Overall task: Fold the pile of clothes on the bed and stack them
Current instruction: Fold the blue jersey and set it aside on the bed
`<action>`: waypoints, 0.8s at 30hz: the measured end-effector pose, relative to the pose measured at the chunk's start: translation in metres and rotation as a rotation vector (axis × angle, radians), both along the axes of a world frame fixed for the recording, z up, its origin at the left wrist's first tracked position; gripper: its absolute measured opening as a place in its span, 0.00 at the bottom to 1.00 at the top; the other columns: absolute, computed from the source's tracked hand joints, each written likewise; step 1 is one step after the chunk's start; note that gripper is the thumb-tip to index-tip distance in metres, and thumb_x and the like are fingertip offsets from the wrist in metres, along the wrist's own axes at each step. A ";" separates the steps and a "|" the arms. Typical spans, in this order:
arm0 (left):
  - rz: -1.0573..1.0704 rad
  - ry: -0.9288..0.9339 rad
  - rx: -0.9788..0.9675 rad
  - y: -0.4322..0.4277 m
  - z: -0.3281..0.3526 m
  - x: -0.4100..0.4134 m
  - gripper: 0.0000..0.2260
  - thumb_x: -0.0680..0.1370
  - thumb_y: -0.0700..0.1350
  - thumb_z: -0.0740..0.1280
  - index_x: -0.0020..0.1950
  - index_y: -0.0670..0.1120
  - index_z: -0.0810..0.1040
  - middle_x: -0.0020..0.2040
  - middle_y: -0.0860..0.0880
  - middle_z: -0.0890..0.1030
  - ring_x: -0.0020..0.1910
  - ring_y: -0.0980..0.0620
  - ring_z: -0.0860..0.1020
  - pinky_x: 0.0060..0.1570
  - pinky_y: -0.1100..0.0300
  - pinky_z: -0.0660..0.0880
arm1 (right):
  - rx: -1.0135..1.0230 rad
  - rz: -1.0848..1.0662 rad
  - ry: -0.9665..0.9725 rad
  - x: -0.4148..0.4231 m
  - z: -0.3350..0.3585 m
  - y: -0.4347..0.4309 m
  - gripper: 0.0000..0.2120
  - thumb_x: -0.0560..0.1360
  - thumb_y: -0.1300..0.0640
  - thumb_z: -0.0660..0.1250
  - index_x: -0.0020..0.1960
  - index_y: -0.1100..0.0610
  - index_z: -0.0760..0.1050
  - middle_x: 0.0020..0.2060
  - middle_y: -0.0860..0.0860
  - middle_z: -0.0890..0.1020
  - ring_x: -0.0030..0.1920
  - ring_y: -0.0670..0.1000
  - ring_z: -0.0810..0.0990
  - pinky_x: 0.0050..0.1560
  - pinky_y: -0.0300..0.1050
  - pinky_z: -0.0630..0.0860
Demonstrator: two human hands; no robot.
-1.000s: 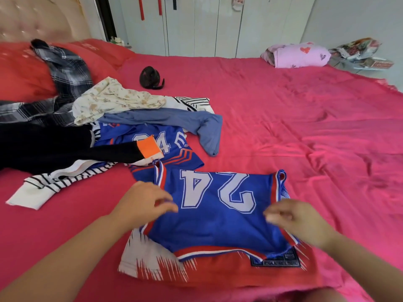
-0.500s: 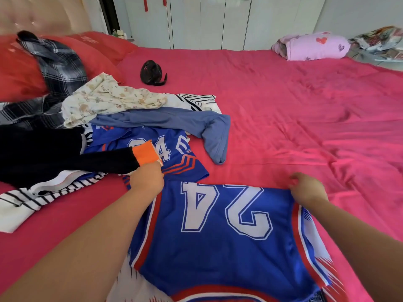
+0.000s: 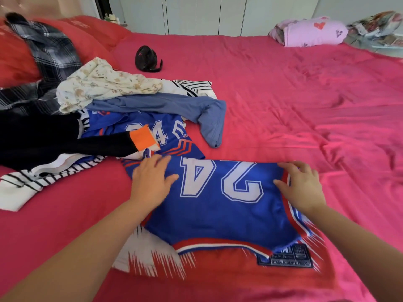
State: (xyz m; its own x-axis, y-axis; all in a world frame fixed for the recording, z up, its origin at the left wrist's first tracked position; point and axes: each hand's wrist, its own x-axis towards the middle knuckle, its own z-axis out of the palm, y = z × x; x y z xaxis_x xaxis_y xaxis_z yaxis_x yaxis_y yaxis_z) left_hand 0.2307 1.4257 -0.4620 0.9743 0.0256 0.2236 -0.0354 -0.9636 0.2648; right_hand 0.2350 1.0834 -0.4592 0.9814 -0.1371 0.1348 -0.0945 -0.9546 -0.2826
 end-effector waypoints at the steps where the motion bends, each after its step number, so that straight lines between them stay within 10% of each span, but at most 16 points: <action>1: -0.107 0.030 0.006 -0.004 -0.004 -0.016 0.25 0.76 0.56 0.64 0.71 0.48 0.68 0.69 0.47 0.68 0.67 0.45 0.65 0.64 0.50 0.63 | -0.006 0.084 -0.027 -0.014 0.000 0.004 0.22 0.71 0.53 0.71 0.64 0.53 0.74 0.62 0.58 0.73 0.61 0.63 0.70 0.63 0.52 0.64; 6: -0.514 0.247 0.004 -0.010 -0.015 -0.078 0.30 0.70 0.66 0.64 0.70 0.59 0.66 0.71 0.56 0.64 0.71 0.55 0.59 0.67 0.60 0.53 | 0.020 0.535 0.071 -0.084 0.004 0.010 0.19 0.68 0.46 0.73 0.58 0.49 0.79 0.58 0.51 0.78 0.62 0.53 0.74 0.64 0.37 0.59; 10: -0.580 0.308 0.181 0.002 -0.021 -0.099 0.31 0.73 0.61 0.65 0.74 0.61 0.57 0.76 0.58 0.53 0.74 0.58 0.50 0.69 0.62 0.48 | -0.143 0.651 0.307 -0.117 -0.005 -0.002 0.31 0.69 0.34 0.64 0.70 0.38 0.62 0.70 0.39 0.61 0.72 0.43 0.56 0.71 0.37 0.50; 15: -0.594 0.211 0.158 -0.007 -0.008 -0.108 0.24 0.79 0.41 0.58 0.73 0.57 0.61 0.75 0.55 0.60 0.74 0.55 0.57 0.71 0.63 0.53 | -0.112 0.623 -0.014 -0.130 0.004 0.002 0.21 0.66 0.69 0.72 0.55 0.52 0.81 0.52 0.49 0.83 0.53 0.50 0.82 0.54 0.43 0.76; 18: -0.654 0.090 0.147 -0.007 -0.001 -0.114 0.23 0.75 0.40 0.63 0.69 0.54 0.70 0.69 0.52 0.71 0.69 0.53 0.67 0.68 0.61 0.62 | -0.066 0.526 -0.037 -0.137 0.010 -0.002 0.16 0.72 0.66 0.67 0.54 0.51 0.81 0.49 0.47 0.84 0.50 0.50 0.82 0.51 0.43 0.76; 24: -0.600 0.342 0.207 -0.006 -0.003 -0.122 0.34 0.70 0.70 0.60 0.74 0.60 0.58 0.76 0.58 0.56 0.74 0.59 0.52 0.71 0.62 0.44 | 0.001 0.586 0.131 -0.143 0.002 -0.007 0.13 0.75 0.50 0.67 0.58 0.50 0.79 0.54 0.44 0.82 0.56 0.46 0.78 0.58 0.33 0.66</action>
State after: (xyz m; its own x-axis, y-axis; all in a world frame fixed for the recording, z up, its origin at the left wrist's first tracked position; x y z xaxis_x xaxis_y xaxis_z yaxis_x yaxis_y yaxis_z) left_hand 0.1087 1.4195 -0.4649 0.8233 -0.5461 -0.1548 -0.5224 -0.8356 0.1697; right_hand 0.0922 1.0761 -0.4572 0.9018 0.4321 0.0082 0.4137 -0.8576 -0.3055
